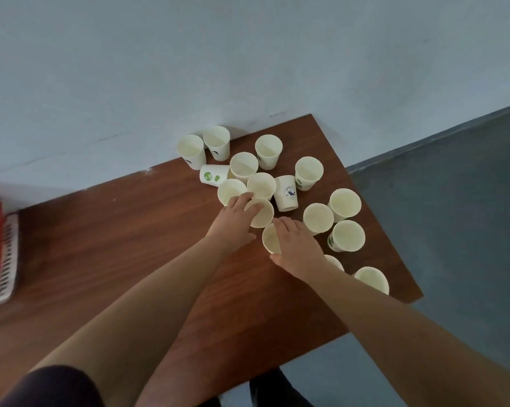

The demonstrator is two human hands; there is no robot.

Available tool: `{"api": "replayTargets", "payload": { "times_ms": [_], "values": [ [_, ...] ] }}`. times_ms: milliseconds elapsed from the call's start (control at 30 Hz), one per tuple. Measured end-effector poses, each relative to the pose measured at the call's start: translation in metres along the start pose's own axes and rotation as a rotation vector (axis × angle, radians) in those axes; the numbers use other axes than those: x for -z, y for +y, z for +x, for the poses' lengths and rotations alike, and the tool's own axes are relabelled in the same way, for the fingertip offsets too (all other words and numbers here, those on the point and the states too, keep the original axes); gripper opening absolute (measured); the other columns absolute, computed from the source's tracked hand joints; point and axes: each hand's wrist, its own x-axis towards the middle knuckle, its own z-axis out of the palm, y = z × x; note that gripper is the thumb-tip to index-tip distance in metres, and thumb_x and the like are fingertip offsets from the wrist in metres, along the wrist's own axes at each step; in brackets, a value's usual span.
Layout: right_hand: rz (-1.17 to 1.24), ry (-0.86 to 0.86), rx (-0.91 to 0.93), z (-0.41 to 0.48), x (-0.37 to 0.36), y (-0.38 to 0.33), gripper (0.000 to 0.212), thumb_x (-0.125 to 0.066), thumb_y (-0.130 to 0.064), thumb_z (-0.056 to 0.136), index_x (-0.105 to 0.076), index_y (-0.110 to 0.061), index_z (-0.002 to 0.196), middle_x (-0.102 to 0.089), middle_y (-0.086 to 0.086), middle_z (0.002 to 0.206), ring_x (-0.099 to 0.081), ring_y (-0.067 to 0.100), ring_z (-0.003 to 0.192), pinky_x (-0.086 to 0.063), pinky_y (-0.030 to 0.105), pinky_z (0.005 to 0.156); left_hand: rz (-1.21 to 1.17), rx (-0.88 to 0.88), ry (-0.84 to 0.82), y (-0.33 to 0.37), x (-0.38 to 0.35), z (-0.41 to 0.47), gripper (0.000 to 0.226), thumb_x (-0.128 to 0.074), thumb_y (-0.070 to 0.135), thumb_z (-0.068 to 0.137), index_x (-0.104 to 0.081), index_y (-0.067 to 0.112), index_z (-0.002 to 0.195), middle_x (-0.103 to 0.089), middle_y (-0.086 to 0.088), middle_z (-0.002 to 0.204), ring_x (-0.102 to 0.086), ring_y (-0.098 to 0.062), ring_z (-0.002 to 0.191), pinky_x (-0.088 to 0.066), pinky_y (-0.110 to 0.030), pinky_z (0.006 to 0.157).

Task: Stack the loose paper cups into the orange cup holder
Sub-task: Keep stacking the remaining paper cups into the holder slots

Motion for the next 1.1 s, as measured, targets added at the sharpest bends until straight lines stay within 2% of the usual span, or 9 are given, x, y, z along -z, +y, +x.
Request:
{"api": "replayTargets", "payload": {
  "times_ms": [100,233,400,500,567,667,767,867,1100],
  "values": [
    [0.084,0.01,0.007,0.001,-0.005,0.001,0.076,-0.077,-0.036,0.076,-0.041,-0.013,0.139,-0.049,0.004,0.134,-0.052,0.025,0.115,-0.045,0.035,0.1,0.05,-0.025,0.048,-0.001,-0.006,0.0,0.06,-0.075,0.029,0.081,-0.053,0.028,0.136,-0.023,-0.002,0.157,-0.026,-0.028,0.14,-0.037,-0.045,0.111],
    [0.128,0.028,-0.006,0.002,-0.007,0.001,0.073,-0.077,-0.033,0.073,-0.045,-0.012,0.135,-0.051,0.005,0.131,-0.054,0.025,0.111,-0.047,0.035,0.096,-0.03,-0.033,0.1,-0.002,-0.007,-0.003,0.016,-0.07,0.036,0.088,-0.073,0.027,0.1,-0.033,-0.001,0.152,-0.026,-0.026,0.139,-0.034,-0.044,0.111],
    [0.199,0.0,-0.052,0.003,0.012,-0.008,0.075,-0.073,-0.035,0.077,-0.041,-0.01,0.14,-0.048,0.007,0.137,-0.05,0.029,0.12,-0.042,0.037,0.101,-0.255,-0.047,0.169,-0.019,0.008,-0.021,0.005,-0.071,0.025,0.088,-0.071,0.02,0.087,-0.039,-0.005,0.147,-0.033,-0.027,0.137,-0.042,-0.044,0.105],
    [0.293,-0.044,-0.065,0.008,0.037,-0.028,0.075,-0.071,-0.038,0.082,-0.036,-0.016,0.144,-0.041,0.002,0.144,-0.04,0.022,0.131,-0.036,0.034,0.105,-0.4,-0.02,0.185,-0.043,0.029,-0.042,0.019,-0.07,0.032,0.084,-0.056,0.04,0.074,-0.04,-0.009,0.15,-0.043,-0.032,0.135,-0.046,-0.047,0.104],
    [0.341,-0.075,-0.048,0.015,0.053,-0.048,0.075,-0.072,-0.04,0.081,-0.036,-0.019,0.144,-0.04,-0.001,0.145,-0.039,0.019,0.133,-0.037,0.035,0.104,-0.461,0.028,0.218,-0.063,0.047,-0.061,0.023,-0.067,0.037,0.082,-0.05,0.047,0.071,-0.046,-0.004,0.146,-0.049,-0.026,0.13,-0.047,-0.045,0.103],
    [0.366,-0.073,0.003,0.03,0.07,-0.093,0.077,-0.073,-0.042,0.081,-0.037,-0.02,0.144,-0.04,-0.002,0.146,-0.043,0.018,0.131,-0.039,0.033,0.101,-0.506,0.123,0.282,-0.1,0.069,-0.098,0.016,-0.075,0.024,0.083,-0.061,0.031,0.087,-0.052,0.0,0.134,-0.052,-0.017,0.119,-0.048,-0.04,0.1],
    [0.374,-0.064,0.055,0.046,0.076,-0.149,0.08,-0.074,-0.043,0.08,-0.036,-0.021,0.146,-0.039,-0.002,0.148,-0.043,0.018,0.132,-0.039,0.034,0.103,-0.491,0.271,0.372,-0.147,0.083,-0.147,0.044,-0.078,0.029,0.08,-0.055,0.024,0.117,-0.052,0.002,0.125,-0.05,-0.016,0.112,-0.046,-0.037,0.098],
    [0.369,-0.069,0.131,0.06,0.073,-0.215,0.079,-0.075,-0.043,0.078,-0.038,-0.02,0.144,-0.042,-0.003,0.143,-0.047,0.019,0.127,-0.043,0.035,0.102,-0.501,0.432,0.442,-0.193,0.095,-0.208,0.065,-0.079,0.034,0.08,-0.046,0.026,0.135,-0.048,0.005,0.128,-0.048,-0.012,0.114,-0.041,-0.029,0.098],
    [0.387,-0.098,0.305,0.075,0.054,-0.377,0.074,-0.074,-0.038,0.077,-0.042,-0.018,0.141,-0.044,-0.001,0.137,-0.05,0.019,0.119,-0.043,0.033,0.097,-0.496,0.749,0.562,-0.301,0.11,-0.357,0.071,-0.081,0.031,0.079,-0.047,0.023,0.142,-0.045,-0.009,0.138,-0.047,-0.027,0.125,-0.037,-0.036,0.104]
  ]
}}
